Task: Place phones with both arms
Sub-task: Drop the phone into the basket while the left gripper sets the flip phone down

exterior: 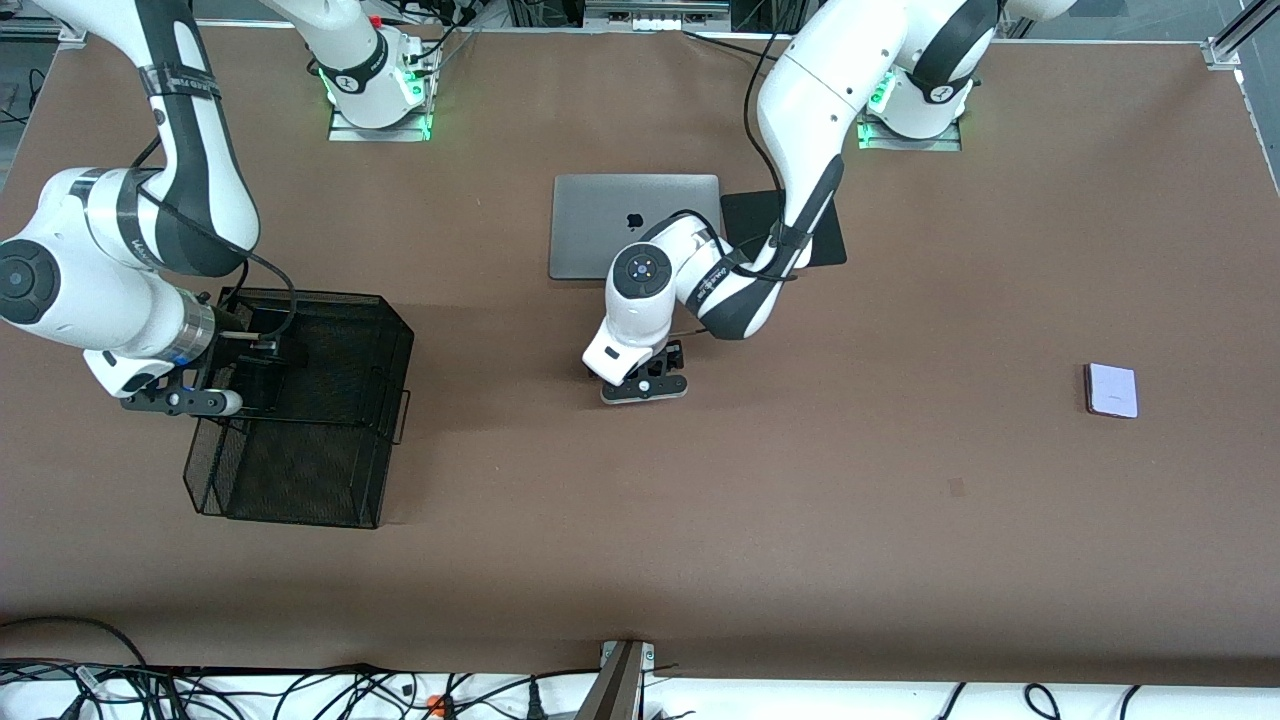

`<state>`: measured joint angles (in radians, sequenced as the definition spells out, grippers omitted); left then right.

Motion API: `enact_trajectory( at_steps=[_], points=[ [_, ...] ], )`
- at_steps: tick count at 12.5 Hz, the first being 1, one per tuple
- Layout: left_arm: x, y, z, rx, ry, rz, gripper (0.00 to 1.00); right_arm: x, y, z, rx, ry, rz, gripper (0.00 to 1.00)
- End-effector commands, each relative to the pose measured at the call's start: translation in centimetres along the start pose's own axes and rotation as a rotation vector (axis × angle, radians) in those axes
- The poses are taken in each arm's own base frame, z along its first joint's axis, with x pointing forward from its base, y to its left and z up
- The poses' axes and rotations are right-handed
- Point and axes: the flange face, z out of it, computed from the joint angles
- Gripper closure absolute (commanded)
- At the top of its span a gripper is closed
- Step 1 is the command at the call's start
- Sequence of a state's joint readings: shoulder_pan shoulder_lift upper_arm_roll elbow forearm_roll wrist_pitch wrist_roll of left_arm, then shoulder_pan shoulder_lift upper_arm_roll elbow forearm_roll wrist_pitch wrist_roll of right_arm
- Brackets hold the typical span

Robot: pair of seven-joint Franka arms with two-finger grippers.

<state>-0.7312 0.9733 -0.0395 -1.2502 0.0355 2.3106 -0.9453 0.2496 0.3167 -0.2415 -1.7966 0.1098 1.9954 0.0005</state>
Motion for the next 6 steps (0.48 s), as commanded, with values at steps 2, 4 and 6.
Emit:
enact_trajectory(
  at_steps=[2,4,6],
  points=[
    [3.8,-2.6,-5.6,0.079,-0.035,-0.060,0.00,-0.3,-2.4,-1.3,0.014,-0.005,-0.022,0.01],
    [7.0,-6.4,-9.1,0.112,-0.082,-0.031,0.00,-0.7,-6.6,-2.0,0.007,-0.012,-0.042,0.01],
    [10.3,-11.8,-11.7,0.172,-0.161,-0.006,0.00,-1.7,-14.3,-3.0,-0.011,-0.013,-0.029,0.01]
  ],
)
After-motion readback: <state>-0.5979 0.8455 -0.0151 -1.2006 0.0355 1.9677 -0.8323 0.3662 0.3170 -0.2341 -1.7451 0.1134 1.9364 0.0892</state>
